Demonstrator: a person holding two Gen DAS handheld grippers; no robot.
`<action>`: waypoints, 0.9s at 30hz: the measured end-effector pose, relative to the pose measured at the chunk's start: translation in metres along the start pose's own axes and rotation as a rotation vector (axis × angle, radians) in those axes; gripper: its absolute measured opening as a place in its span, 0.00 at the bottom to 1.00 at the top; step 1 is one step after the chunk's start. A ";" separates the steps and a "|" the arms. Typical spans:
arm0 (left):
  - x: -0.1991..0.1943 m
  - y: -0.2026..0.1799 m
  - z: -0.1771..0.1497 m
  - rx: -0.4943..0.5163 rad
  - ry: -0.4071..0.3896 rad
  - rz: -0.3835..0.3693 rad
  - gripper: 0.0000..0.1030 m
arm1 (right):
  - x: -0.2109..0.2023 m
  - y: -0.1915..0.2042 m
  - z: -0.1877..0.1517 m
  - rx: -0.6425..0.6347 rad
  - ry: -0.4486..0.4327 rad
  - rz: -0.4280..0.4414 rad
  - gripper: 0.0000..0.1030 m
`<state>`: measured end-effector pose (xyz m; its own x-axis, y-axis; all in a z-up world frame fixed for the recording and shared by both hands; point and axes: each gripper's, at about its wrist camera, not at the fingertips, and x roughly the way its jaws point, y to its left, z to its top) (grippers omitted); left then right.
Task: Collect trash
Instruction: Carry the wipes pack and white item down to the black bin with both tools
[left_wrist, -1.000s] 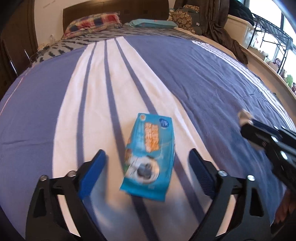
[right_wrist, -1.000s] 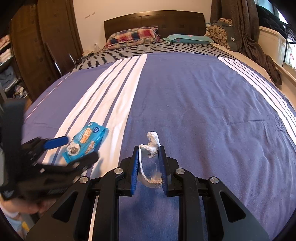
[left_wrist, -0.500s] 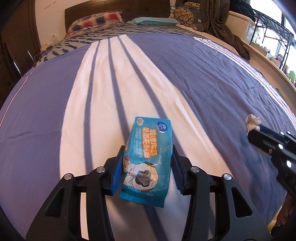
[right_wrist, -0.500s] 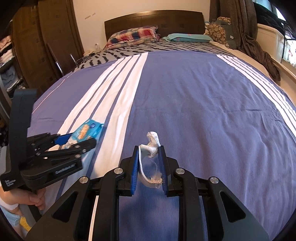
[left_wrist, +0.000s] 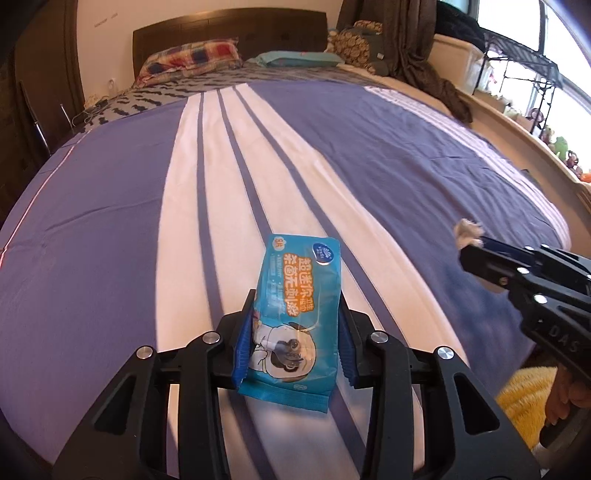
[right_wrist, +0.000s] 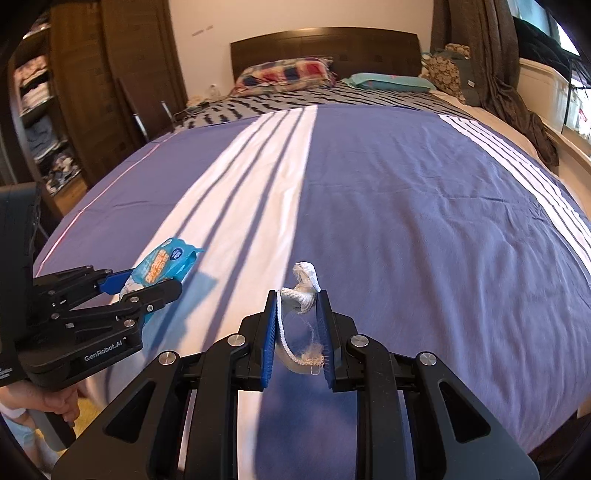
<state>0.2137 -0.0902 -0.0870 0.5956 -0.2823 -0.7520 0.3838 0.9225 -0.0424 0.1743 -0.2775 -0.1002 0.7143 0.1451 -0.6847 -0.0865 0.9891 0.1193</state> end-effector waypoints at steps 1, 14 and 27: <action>-0.006 -0.001 -0.005 0.002 -0.005 -0.001 0.35 | -0.006 0.003 -0.004 -0.005 -0.005 0.006 0.21; -0.092 -0.013 -0.084 0.000 -0.076 -0.010 0.35 | -0.055 0.048 -0.076 -0.068 -0.007 0.091 0.21; -0.094 -0.025 -0.180 -0.049 0.011 -0.050 0.35 | -0.061 0.062 -0.152 -0.050 0.078 0.134 0.21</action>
<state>0.0213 -0.0394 -0.1332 0.5690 -0.3256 -0.7551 0.3776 0.9192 -0.1118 0.0195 -0.2208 -0.1602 0.6382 0.2750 -0.7191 -0.2128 0.9606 0.1786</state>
